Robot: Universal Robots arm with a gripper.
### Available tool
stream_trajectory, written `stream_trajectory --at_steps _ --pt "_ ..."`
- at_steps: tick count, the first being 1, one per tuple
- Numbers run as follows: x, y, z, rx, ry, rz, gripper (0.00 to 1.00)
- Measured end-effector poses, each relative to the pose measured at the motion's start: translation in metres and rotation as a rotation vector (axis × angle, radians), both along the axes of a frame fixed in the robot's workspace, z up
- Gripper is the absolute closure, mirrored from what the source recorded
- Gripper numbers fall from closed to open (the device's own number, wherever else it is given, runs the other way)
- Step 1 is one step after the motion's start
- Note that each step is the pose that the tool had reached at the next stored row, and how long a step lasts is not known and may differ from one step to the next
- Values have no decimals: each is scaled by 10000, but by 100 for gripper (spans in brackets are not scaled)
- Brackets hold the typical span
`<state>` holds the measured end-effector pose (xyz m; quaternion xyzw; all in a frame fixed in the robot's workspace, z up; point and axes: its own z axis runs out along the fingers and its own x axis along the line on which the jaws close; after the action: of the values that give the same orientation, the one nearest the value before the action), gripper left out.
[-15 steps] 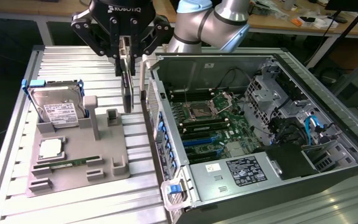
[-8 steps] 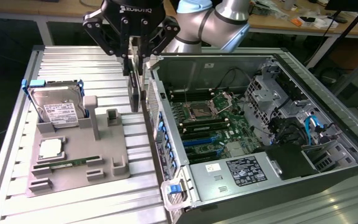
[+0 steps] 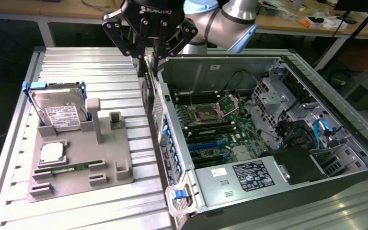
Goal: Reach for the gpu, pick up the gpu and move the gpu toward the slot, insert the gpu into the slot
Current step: 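Pick up the gpu and move the gpu toward the slot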
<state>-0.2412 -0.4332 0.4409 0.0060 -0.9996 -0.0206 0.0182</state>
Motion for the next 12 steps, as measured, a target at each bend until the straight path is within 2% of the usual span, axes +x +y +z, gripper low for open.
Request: stream_trajectory --at_steps 12 --pt "251 0 0 5 256 -1 73"
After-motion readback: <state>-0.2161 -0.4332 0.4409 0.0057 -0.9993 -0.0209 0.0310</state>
